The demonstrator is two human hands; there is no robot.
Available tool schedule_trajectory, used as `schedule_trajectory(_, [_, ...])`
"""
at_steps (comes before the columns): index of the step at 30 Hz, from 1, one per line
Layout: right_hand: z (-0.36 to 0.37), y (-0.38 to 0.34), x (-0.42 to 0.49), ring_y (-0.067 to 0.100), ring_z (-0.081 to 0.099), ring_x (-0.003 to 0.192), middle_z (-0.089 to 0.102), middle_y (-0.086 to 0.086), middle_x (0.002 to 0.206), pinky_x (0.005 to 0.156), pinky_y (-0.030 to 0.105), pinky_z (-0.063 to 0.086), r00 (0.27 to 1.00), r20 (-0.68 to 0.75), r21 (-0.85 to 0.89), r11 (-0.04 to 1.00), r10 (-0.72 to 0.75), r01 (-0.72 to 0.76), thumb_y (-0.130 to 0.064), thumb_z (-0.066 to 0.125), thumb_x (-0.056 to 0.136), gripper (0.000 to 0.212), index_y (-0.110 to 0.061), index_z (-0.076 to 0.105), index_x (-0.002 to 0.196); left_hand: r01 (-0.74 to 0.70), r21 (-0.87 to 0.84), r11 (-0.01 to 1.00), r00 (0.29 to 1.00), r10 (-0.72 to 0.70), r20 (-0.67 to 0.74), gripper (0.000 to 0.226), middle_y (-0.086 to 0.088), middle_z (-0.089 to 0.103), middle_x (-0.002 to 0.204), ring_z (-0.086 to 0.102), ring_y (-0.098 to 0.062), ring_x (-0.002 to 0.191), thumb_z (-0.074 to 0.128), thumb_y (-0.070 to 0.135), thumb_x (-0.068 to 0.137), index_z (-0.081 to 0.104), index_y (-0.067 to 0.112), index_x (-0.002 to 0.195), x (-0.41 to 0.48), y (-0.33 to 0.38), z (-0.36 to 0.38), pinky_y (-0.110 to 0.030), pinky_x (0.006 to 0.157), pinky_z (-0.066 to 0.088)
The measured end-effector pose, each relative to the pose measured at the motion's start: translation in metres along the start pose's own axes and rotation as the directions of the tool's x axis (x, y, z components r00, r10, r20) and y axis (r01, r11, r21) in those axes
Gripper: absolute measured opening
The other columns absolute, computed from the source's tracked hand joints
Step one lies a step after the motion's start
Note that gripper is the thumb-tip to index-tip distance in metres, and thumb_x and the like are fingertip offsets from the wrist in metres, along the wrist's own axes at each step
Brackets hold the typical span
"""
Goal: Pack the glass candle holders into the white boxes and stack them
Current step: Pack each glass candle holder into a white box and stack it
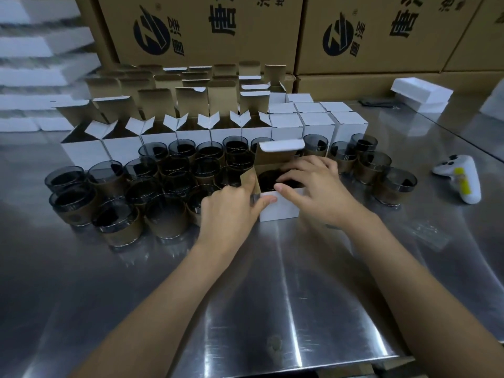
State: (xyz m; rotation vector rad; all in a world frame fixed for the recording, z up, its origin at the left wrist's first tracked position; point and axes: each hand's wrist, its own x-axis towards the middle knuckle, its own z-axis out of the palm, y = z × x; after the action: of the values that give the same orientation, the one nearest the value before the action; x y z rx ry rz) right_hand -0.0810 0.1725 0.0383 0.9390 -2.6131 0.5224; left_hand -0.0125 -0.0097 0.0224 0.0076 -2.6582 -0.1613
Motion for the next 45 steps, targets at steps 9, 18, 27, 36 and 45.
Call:
schedule_trajectory(9, [-0.011,-0.002,0.002,0.003,0.051,0.123,0.061,-0.007,0.125,0.103,0.017,0.037,0.984,-0.109,0.701,0.713,0.142,-0.025,-0.018,0.041,0.092,0.040,-0.024,0.055,0.129,0.040,-0.076,0.996,0.999,-0.041,-0.007,0.062,-0.012,0.065,0.077,0.064,-0.037,0.079,0.038,0.066,0.091,0.051,0.024,0.135,-0.002,0.002,-0.002,-0.037,0.062,0.044])
schedule_trajectory(18, [0.013,0.017,0.018,0.012,0.058,0.109,0.064,0.008,0.118,0.111,0.034,0.033,0.965,-0.060,0.857,0.509,0.253,-0.080,-0.030,0.033,0.093,0.056,-0.019,0.027,0.148,-0.062,-0.168,0.984,0.984,0.032,-0.178,0.056,-0.004,0.054,0.121,0.062,-0.019,0.090,0.054,0.041,0.096,0.046,0.012,0.142,-0.004,0.006,-0.004,-0.031,0.048,0.048])
schedule_trajectory(27, [0.030,0.010,0.015,0.011,0.056,0.113,0.061,0.001,0.114,0.111,0.035,0.035,0.945,-0.072,0.927,0.371,0.320,-0.056,-0.023,0.041,0.090,0.048,-0.021,0.041,0.138,-0.283,-0.321,0.904,0.959,0.264,-0.103,0.049,-0.007,0.056,0.130,0.046,-0.022,0.127,0.064,0.027,0.091,0.055,0.004,0.133,-0.002,0.009,0.010,-0.036,0.100,0.045])
schedule_trajectory(36, [0.028,0.008,0.011,0.025,0.059,0.116,0.058,0.013,0.131,0.094,0.032,0.045,0.825,0.098,0.992,-0.121,0.557,-0.036,0.004,0.039,0.096,0.053,-0.015,0.034,0.145,-0.253,-0.389,0.886,0.967,0.213,-0.142,0.036,-0.004,0.059,0.123,0.047,-0.017,0.119,0.056,0.022,0.096,0.060,0.005,0.128,0.000,0.008,0.012,-0.035,0.092,0.048])
schedule_trajectory(45, [0.039,0.001,0.009,0.012,0.057,0.122,0.064,-0.006,0.127,0.107,0.032,0.041,0.926,0.107,0.961,0.203,0.361,-0.190,-0.011,0.062,0.084,0.057,-0.029,0.046,0.136,-0.109,-0.428,0.897,0.994,0.085,-0.075,0.069,-0.001,0.023,0.159,0.040,-0.020,0.129,0.044,0.033,0.100,0.010,0.009,0.155,0.013,0.008,0.014,-0.033,0.092,0.047])
